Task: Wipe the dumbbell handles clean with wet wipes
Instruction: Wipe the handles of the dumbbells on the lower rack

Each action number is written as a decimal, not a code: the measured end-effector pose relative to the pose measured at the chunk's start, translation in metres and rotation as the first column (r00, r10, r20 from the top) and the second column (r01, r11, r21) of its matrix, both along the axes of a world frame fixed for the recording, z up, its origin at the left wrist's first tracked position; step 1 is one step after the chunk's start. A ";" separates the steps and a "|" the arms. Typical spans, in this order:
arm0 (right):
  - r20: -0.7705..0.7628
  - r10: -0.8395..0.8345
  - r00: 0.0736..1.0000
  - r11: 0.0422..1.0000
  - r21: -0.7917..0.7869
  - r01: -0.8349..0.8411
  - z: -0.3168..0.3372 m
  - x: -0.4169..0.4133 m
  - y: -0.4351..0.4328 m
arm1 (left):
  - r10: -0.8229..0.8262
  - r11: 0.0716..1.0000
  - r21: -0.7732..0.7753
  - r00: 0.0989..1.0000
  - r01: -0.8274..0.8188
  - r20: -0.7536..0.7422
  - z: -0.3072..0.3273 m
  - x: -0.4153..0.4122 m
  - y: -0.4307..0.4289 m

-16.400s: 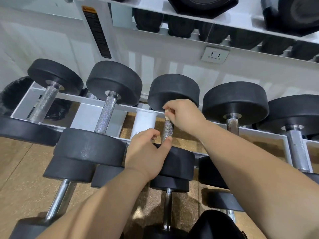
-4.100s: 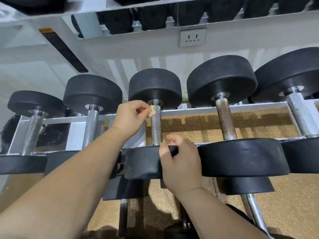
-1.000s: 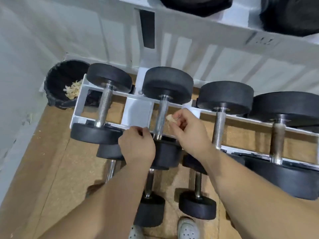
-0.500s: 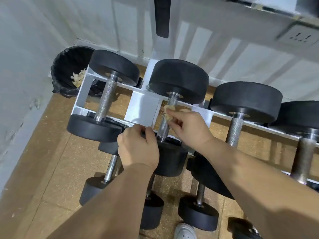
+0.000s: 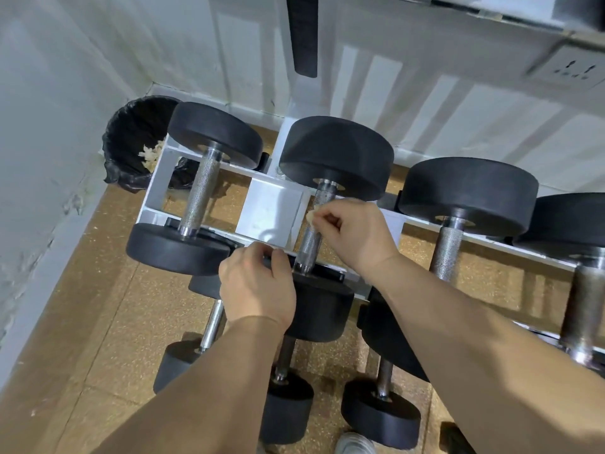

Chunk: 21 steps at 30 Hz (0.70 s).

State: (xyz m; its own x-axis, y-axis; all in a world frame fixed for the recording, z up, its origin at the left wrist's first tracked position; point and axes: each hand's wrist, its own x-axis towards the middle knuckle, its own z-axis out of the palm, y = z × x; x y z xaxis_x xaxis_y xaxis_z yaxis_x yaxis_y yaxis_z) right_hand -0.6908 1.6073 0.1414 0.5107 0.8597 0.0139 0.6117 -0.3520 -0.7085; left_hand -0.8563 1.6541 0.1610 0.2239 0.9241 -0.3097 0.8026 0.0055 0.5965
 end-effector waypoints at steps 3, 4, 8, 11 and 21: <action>0.043 -0.042 0.998 0.999 0.000 0.042 0.001 -0.002 0.007 | 0.000 1.000 -0.001 1.000 0.000 0.003 0.000 -0.001 0.000; 0.041 -0.043 0.998 0.999 -0.003 0.043 0.002 -0.005 0.003 | 0.000 1.000 0.005 1.000 0.000 -0.002 0.000 -0.001 0.000; 0.006 0.150 0.989 0.982 -0.117 -0.148 0.000 -0.021 -0.019 | 0.001 0.999 0.035 1.000 -0.001 0.000 0.001 0.000 -0.001; 0.055 0.205 0.977 0.975 -0.097 -0.199 -0.001 -0.016 -0.011 | -0.009 0.999 0.051 1.000 0.008 0.014 0.003 0.001 -0.001; -0.026 0.248 0.968 0.963 -0.097 -0.250 0.007 -0.018 -0.014 | 0.004 0.998 0.059 0.999 -0.006 0.037 0.002 0.000 -0.001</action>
State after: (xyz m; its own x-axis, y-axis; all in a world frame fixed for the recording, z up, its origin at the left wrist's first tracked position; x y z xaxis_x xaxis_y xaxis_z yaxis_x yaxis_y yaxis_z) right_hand -0.7085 1.5932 0.1486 0.2800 0.9564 -0.0828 0.6795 -0.2584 -0.6866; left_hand -0.8559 1.6528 0.1633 0.2293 0.9417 -0.2464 0.7804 -0.0266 0.6247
